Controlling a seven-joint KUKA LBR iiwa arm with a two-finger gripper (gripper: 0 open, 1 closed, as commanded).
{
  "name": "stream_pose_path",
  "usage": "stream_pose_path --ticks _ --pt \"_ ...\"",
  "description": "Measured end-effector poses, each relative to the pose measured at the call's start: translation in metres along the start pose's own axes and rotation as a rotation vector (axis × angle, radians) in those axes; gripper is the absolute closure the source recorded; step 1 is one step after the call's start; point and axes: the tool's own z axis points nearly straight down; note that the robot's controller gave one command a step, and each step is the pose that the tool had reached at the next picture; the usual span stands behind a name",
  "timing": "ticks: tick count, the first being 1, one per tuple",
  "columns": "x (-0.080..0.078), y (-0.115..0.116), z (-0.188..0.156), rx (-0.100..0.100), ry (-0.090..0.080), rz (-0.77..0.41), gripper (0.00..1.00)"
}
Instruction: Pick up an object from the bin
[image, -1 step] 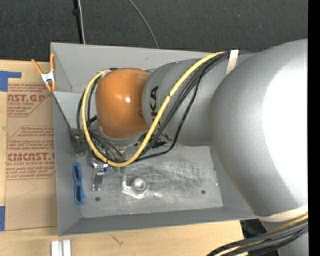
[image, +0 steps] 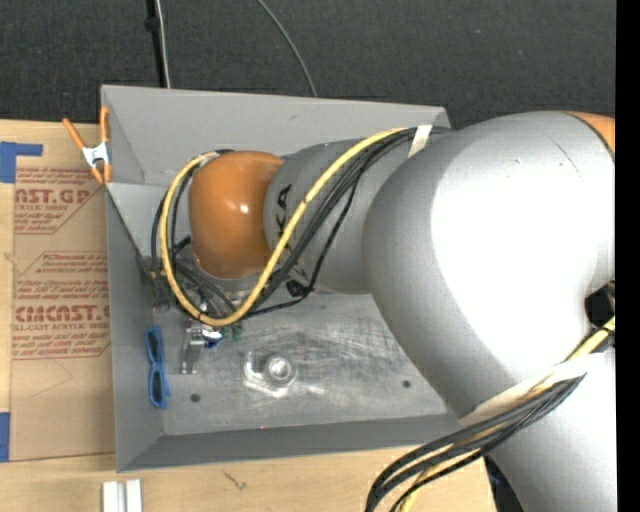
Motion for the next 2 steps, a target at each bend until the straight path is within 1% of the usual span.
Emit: stream_pose_path --ticks 1,2 --pt "-0.0003 0.0013 -0.0046 -0.002 -0.003 -0.001 1.00" --pt "-0.0003 0.0012 -0.0046 -0.002 -0.003 -0.001 0.00"
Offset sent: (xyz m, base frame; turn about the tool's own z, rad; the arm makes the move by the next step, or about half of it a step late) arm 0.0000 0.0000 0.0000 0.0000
